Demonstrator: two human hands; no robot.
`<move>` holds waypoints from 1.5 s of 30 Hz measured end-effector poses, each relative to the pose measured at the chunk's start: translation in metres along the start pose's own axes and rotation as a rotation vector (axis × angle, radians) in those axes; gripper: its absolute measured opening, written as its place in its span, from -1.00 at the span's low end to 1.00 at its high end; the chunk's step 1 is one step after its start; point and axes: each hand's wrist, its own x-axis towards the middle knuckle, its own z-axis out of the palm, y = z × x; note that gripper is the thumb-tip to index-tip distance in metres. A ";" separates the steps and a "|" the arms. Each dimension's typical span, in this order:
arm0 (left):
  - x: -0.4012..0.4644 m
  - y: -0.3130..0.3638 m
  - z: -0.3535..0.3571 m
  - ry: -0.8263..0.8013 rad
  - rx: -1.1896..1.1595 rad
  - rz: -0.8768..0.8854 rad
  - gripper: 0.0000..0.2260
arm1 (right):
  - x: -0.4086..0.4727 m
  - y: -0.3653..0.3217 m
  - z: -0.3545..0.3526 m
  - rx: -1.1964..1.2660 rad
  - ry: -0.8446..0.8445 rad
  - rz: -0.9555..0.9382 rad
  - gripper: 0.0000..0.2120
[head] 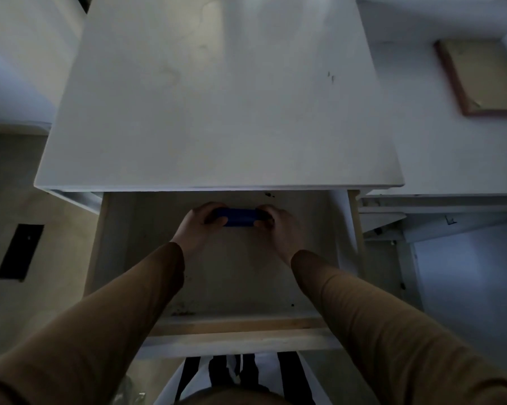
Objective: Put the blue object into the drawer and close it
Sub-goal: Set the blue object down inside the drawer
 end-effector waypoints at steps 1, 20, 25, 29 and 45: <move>0.000 0.000 0.000 -0.001 0.003 -0.002 -0.78 | 0.000 0.000 0.000 -0.005 0.000 -0.004 -0.70; -0.143 0.052 -0.059 -0.427 0.351 0.209 -0.03 | -0.113 -0.031 -0.082 -0.195 -0.505 -0.189 0.00; -0.172 0.050 -0.044 -0.539 0.636 0.350 0.03 | -0.150 -0.023 -0.087 -0.376 -0.638 -0.304 0.16; -0.168 0.049 -0.042 -0.506 0.847 0.390 0.04 | -0.150 -0.020 -0.084 -0.574 -0.573 -0.360 0.23; -0.102 0.074 -0.077 -0.016 1.073 0.574 0.09 | -0.080 -0.056 -0.114 -0.945 -0.128 -0.452 0.28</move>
